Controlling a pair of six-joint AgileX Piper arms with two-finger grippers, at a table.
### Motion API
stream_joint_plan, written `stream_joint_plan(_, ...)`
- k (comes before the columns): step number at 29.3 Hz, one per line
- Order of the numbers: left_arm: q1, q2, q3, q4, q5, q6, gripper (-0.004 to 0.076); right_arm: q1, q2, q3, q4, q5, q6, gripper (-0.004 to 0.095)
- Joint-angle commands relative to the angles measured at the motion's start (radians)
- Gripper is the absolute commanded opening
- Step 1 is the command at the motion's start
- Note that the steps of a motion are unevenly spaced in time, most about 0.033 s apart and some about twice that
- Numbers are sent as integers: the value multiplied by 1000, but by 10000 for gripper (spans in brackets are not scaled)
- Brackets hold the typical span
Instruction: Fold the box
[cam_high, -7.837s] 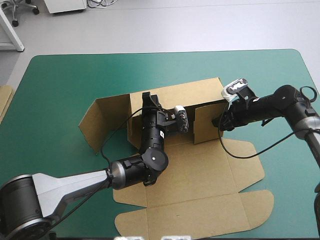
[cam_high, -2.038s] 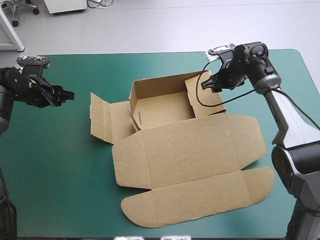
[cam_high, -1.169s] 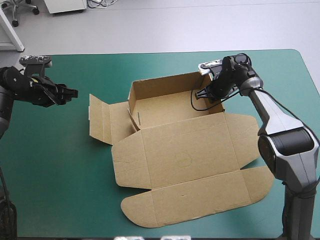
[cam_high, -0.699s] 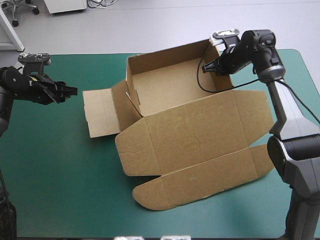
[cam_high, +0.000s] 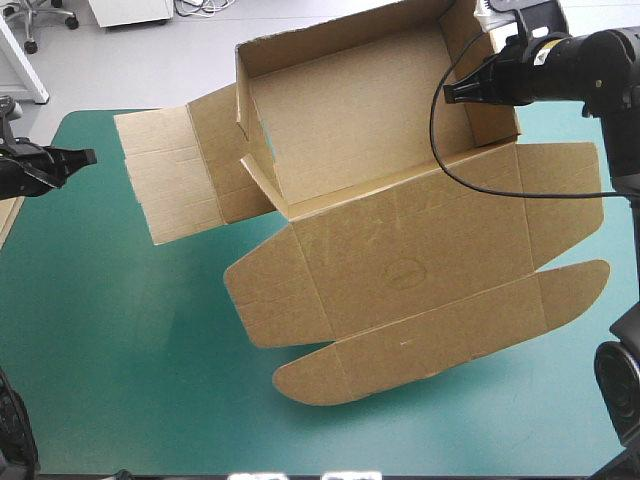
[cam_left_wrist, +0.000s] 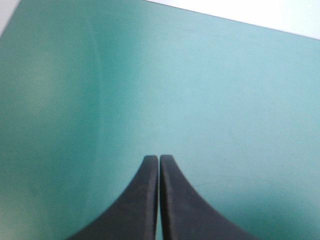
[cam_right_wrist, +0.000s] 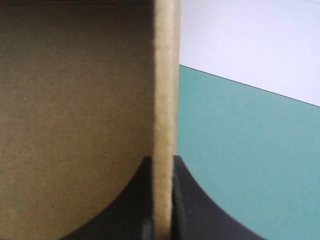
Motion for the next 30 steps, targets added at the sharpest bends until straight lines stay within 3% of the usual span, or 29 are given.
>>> stream_joint_plan(1,43,19,74,-336,-70,212,-1,-6,-73,-31,17,-1,14,-19)
stream_joint_plan(6,48,94,208,-662,-68,422,-3,-6,-90,-31,27,-1,36,-20)
stream_joint_plan(13,-29,175,274,-1077,106,786,-3,-6,-90,-31,116,-1,42,-20)
stream_joint_plan(18,-125,189,274,-1239,182,898,-3,-6,-90,-29,125,-1,42,-20)
stream_joint_plan(26,-226,189,217,-1250,360,918,-3,-6,-70,-27,114,-1,42,-19)
stream_joint_plan(30,-255,173,202,-1250,360,898,-3,-6,-51,-27,114,-1,42,-19)
